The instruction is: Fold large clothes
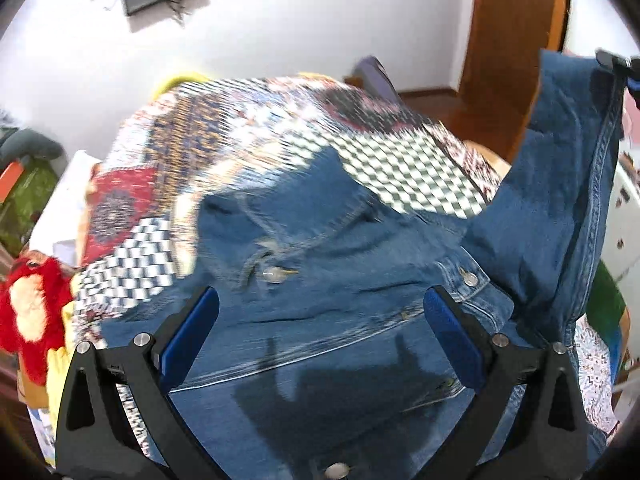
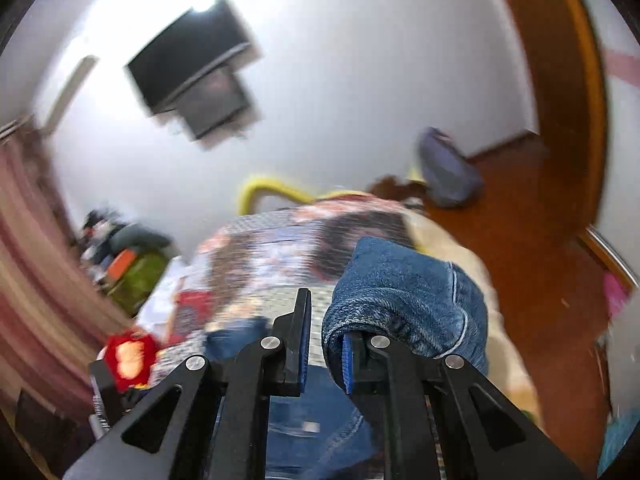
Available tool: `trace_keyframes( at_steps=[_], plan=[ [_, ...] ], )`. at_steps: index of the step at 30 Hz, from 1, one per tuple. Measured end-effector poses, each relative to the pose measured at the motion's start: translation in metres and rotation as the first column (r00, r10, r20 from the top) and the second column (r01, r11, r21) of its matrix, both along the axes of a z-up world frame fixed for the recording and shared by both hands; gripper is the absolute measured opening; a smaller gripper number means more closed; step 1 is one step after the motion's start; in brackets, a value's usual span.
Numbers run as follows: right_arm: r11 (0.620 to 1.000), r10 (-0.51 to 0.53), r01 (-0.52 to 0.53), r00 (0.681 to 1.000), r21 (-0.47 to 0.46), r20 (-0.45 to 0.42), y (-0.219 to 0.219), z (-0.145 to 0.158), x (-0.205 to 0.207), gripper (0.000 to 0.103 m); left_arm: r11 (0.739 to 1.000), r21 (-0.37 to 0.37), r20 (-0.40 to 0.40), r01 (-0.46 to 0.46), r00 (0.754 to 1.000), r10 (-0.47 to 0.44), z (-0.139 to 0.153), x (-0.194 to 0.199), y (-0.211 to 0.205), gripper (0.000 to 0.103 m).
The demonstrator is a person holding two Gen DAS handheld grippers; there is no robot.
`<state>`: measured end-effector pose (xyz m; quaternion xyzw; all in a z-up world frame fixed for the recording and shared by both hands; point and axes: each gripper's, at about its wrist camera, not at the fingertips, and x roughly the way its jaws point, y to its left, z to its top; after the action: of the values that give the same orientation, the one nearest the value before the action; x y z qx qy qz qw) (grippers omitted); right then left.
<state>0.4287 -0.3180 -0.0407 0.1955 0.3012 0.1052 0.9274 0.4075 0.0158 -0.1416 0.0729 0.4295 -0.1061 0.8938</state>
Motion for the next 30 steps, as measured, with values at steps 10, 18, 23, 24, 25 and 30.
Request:
trace_keyframes(
  at_steps=[10,18,23,24,25,30],
  plan=[
    [0.949,0.311,-0.314,0.947,-0.027,-0.080,0.201,-0.004,0.031,0.010,0.982,-0.086,0.044,-0.169,0.984,0.173,0.023,-0.042,0.107,0.103],
    [0.845,0.498,-0.532,0.744,0.058,-0.445,0.329,-0.159,0.018,0.010,0.954,-0.098,-0.010,-0.282,0.959,0.282,0.001,-0.080,0.173,0.103],
    [0.786,0.524,-0.613,0.592,0.080,-0.612,0.346,-0.216,-0.003,0.011,0.944,-0.113,-0.048,-0.311,0.950,0.307,-0.014,-0.093,0.189,0.103],
    [0.775,0.535,-0.624,0.563,0.100,-0.630,0.344,-0.219,-0.006,0.011,0.943,-0.111,-0.055,-0.314,0.949,0.310,-0.017,-0.094,0.190,0.103],
    [0.766,0.541,-0.632,0.542,0.113,-0.643,0.342,-0.221,-0.008,0.011,0.943,-0.111,-0.061,-0.314,0.949,0.309,-0.018,-0.093,0.190,0.103],
    [0.716,0.562,-0.698,0.559,0.020,-0.609,0.314,-0.184,-0.018,0.011,0.952,-0.106,-0.087,-0.286,0.957,0.278,-0.024,-0.080,0.174,0.103]
  ],
)
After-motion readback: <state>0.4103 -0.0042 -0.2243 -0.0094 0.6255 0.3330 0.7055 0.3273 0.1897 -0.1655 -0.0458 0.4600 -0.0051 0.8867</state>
